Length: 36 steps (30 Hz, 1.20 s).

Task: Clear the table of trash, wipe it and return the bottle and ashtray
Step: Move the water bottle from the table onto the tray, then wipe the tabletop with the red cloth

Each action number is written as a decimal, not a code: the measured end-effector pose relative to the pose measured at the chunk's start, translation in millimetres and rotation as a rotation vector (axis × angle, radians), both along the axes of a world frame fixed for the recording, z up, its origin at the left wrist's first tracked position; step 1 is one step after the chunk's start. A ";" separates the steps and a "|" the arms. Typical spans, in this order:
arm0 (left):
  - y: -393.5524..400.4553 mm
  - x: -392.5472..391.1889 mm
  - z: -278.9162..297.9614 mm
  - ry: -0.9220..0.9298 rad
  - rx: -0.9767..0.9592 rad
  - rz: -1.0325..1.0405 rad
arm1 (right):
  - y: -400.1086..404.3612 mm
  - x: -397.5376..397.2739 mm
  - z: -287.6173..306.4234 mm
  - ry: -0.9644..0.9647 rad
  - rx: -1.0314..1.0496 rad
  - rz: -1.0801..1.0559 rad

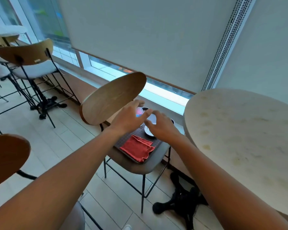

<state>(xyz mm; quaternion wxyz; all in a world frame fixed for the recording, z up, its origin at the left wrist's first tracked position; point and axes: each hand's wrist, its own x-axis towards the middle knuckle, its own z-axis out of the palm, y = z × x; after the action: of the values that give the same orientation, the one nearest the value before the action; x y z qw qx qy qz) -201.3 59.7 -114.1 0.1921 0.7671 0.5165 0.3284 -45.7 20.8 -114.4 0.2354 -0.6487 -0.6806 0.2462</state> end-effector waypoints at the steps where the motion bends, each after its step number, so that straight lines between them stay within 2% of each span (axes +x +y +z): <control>1: 0.4 -2.8 -3.4 0.004 -0.008 0.001 | -0.4 -0.5 -2.3 -0.006 -0.009 0.000; 7: 18.7 -23.5 -32.5 0.020 -0.108 -0.006 | 8.1 -11.1 -32.1 -0.012 -0.066 -0.028; 15: 52.4 -57.1 -101.6 0.055 -0.310 -0.029 | 31.3 -40.6 -101.8 -0.034 -0.180 -0.071; 26: 96.0 -77.9 -220.7 0.272 -0.618 0.001 | 64.0 -56.9 -203.4 -0.173 -0.287 -0.036; 31: 104.1 -64.8 -243.1 0.430 -0.601 0.026 | 74.3 -56.0 -238.5 -0.232 -0.290 0.006; 36: 107.8 -52.9 -254.7 0.416 -0.630 0.095 | 81.7 -56.5 -261.9 -0.291 -0.264 0.047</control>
<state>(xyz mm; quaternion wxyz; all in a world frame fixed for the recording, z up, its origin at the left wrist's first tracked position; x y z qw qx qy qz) -254.2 167.5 -368.8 0.2943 0.6959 0.6551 -0.0008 -102.2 102.5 -376.3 0.0415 -0.6867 -0.6841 0.2423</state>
